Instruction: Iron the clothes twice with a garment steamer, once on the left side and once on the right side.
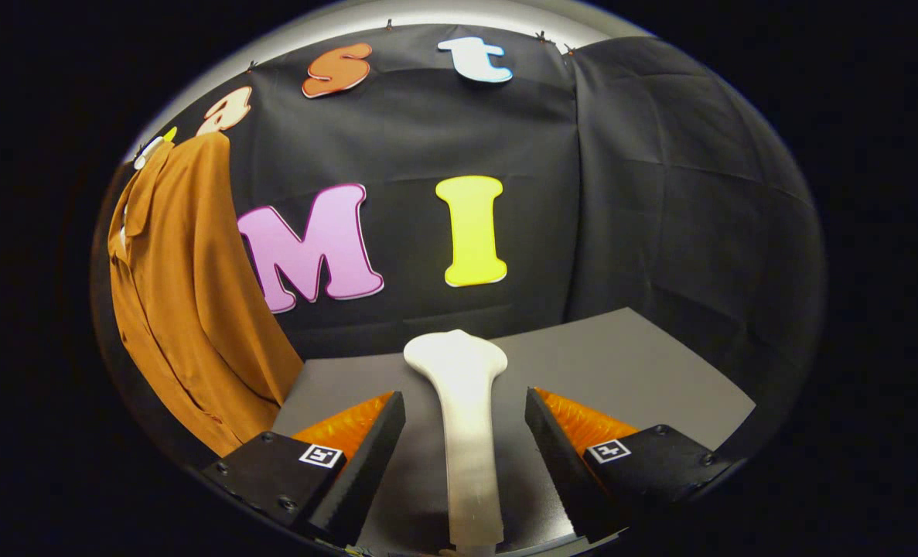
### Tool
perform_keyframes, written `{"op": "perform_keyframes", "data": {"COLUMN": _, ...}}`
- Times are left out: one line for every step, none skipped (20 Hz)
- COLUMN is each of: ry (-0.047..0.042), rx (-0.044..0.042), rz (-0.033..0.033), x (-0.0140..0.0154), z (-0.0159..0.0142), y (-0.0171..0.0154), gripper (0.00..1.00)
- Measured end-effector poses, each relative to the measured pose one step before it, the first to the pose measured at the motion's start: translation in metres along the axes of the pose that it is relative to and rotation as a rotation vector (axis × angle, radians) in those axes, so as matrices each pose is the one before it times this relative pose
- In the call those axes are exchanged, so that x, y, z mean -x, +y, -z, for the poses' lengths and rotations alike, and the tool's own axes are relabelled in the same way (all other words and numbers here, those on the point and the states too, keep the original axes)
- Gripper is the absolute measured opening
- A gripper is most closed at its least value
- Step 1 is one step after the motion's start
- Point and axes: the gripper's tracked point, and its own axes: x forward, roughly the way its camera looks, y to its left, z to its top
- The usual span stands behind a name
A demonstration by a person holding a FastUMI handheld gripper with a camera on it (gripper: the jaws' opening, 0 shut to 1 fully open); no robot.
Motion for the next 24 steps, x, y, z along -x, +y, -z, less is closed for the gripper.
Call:
{"op": "perform_keyframes", "data": {"ry": 0.02635, "rx": 0.00499, "rz": 0.00269, "x": -0.00305, "z": 0.00619, "y": -0.00045, "gripper": 0.99}}
{"op": "perform_keyframes", "data": {"ry": 0.02022, "rx": 0.00024, "rz": 0.00058, "x": -0.00346, "z": 0.00338, "y": -0.00074, "gripper": 0.99}}
{"op": "perform_keyframes", "data": {"ry": 0.01504, "rx": -0.00272, "rz": 0.00455, "x": -0.00256, "z": 0.00207, "y": -0.00097, "gripper": 0.99}}
{"op": "perform_keyframes", "data": {"ry": 0.01372, "rx": -0.00347, "rz": 0.00351, "x": -0.0036, "z": 0.0019, "y": -0.00107, "gripper": 0.99}}
{"op": "perform_keyframes", "data": {"ry": 0.01558, "rx": -0.00181, "rz": 0.00409, "x": -0.00302, "z": 0.00284, "y": -0.00155, "gripper": 0.99}}
{"op": "perform_keyframes", "data": {"ry": 0.01399, "rx": 0.00051, "rz": 0.00319, "x": -0.00312, "z": 0.00202, "y": -0.00026, "gripper": 0.99}}
{"op": "perform_keyframes", "data": {"ry": 0.01084, "rx": 0.00202, "rz": 0.00197, "x": -0.00183, "z": 0.00182, "y": 0.00019, "gripper": 0.99}}
{"op": "perform_keyframes", "data": {"ry": 0.00879, "rx": 0.00075, "rz": -0.00056, "x": -0.0022, "z": 0.00103, "y": 0.00049, "gripper": 0.99}}
{"op": "perform_keyframes", "data": {"ry": 0.01149, "rx": 0.00043, "rz": -0.00269, "x": -0.00185, "z": 0.0022, "y": 0.00146, "gripper": 0.99}}
{"op": "perform_keyframes", "data": {"ry": 0.01074, "rx": 0.00012, "rz": 0.00022, "x": -0.00284, "z": 0.0016, "y": 0.00061, "gripper": 0.99}}
{"op": "perform_keyframes", "data": {"ry": 0.00927, "rx": -0.00126, "rz": 0.00298, "x": -0.00226, "z": 0.00308, "y": -0.00021, "gripper": 0.99}}
{"op": "perform_keyframes", "data": {"ry": 0.00963, "rx": -0.00185, "rz": 0.00199, "x": -0.00169, "z": 0.00163, "y": 0.00001, "gripper": 0.98}}
{"op": "perform_keyframes", "data": {"ry": 0.0091, "rx": -0.00313, "rz": 0.00479, "x": -0.00069, "z": 0.00298, "y": -0.0008, "gripper": 0.95}}
{"op": "perform_keyframes", "data": {"ry": 0.01139, "rx": -0.00144, "rz": 0.00564, "x": -0.00184, "z": 0.00178, "y": -0.00142, "gripper": 0.85}}
{"op": "perform_keyframes", "data": {"ry": 0.01587, "rx": 0.00105, "rz": 0.00353, "x": -0.00255, "z": 0.00416, "y": -0.00073, "gripper": 0.78}}
{"op": "perform_keyframes", "data": {"ry": 0.01736, "rx": 0.00422, "rz": -0.00679, "x": 0.00148, "z": 0.00405, "y": 0.00271, "gripper": 0.7}}
{"op": "perform_keyframes", "data": {"ry": 0.00072, "rx": 0.01113, "rz": -0.00375, "x": -0.00391, "z": -0.00049, "y": 0.00098, "gripper": 0.61}}
{"op": "perform_keyframes", "data": {"ry": -0.0029, "rx": 0.01666, "rz": 0.0023, "x": -0.00197, "z": 0.00029, "y": 0.00038, "gripper": 0.52}}
{"op": "perform_keyframes", "data": {"ry": -0.00285, "rx": 0.00567, "rz": -0.00323, "x": 0.00422, "z": -0.00119, "y": 0.00011, "gripper": 0.43}}
{"op": "perform_keyframes", "data": {"ry": -0.00647, "rx": -0.01109, "rz": -0.01397, "x": 0.00201, "z": -0.00245, "y": 0.0006, "gripper": 0.43}}
{"op": "perform_keyframes", "data": {"ry": -0.0028, "rx": -0.0176, "rz": -0.00946, "x": 0.00209, "z": 0.00161, "y": 0.00035, "gripper": 0.38}}
{"op": "perform_keyframes", "data": {"ry": -0.00107, "rx": -0.01258, "rz": 0.00373, "x": 0.00264, "z": -0.00045, "y": -0.00248, "gripper": 0.37}}
{"op": "perform_keyframes", "data": {"ry": -0.00413, "rx": -0.0101, "rz": 0.00597, "x": -0.00032, "z": 0.00104, "y": -0.00271, "gripper": 0.37}}
{"op": "perform_keyframes", "data": {"ry": -0.00453, "rx": -0.00969, "rz": -0.00061, "x": 0.00317, "z": 0.00083, "y": -0.00073, "gripper": 0.37}}
